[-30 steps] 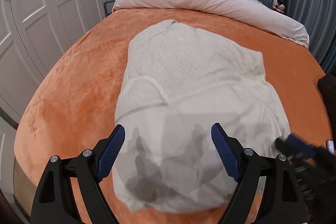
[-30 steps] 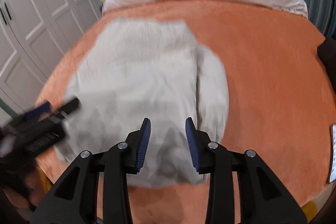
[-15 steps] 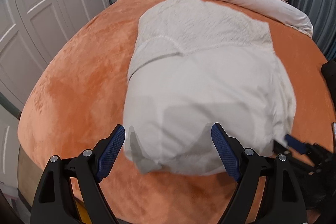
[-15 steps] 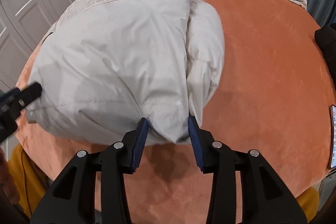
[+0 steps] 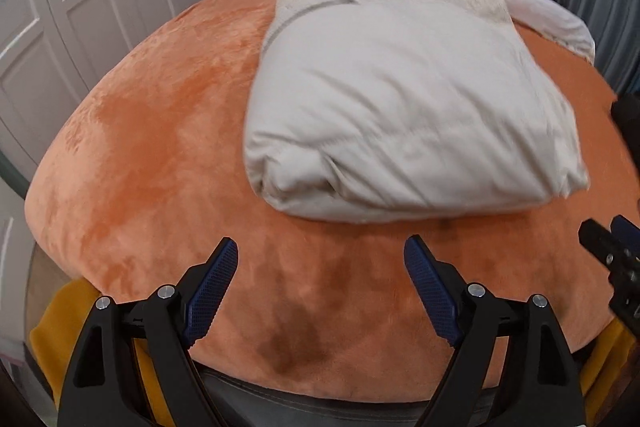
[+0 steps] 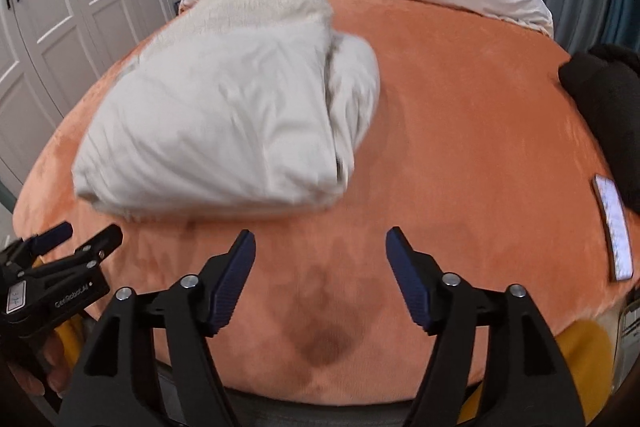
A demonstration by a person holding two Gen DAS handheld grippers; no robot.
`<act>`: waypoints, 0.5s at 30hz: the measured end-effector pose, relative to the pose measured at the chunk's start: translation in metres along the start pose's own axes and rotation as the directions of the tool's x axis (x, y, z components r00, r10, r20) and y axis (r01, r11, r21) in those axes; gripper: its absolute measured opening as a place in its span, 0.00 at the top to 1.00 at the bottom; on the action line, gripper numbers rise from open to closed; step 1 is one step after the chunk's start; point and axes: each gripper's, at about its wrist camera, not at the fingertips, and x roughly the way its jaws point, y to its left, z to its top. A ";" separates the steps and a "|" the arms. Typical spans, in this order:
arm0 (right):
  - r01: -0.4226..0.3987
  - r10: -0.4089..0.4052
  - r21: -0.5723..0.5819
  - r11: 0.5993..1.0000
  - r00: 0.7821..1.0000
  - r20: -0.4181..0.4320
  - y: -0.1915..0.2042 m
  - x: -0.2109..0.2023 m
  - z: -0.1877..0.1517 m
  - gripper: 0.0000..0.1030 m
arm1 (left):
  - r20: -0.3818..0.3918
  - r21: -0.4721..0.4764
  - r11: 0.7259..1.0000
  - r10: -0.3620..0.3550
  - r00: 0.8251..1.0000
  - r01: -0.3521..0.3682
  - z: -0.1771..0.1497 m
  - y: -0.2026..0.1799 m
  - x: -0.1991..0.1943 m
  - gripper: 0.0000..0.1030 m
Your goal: Fold large clothes
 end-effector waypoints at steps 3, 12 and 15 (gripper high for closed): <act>0.022 -0.022 -0.019 1.000 1.000 -0.008 0.010 0.002 -0.017 0.33 | -0.009 0.008 1.000 0.020 1.000 -0.020 -0.010 -0.005 0.006 0.19; 0.016 -0.017 -0.066 0.998 1.000 -0.014 0.031 0.006 -0.038 0.24 | -0.012 0.014 1.000 0.027 1.000 -0.027 -0.030 -0.011 0.010 0.19; 0.013 -0.016 -0.081 0.997 0.999 -0.029 0.039 0.008 -0.044 0.24 | -0.011 0.018 0.999 0.036 0.999 -0.036 -0.034 -0.011 0.011 0.19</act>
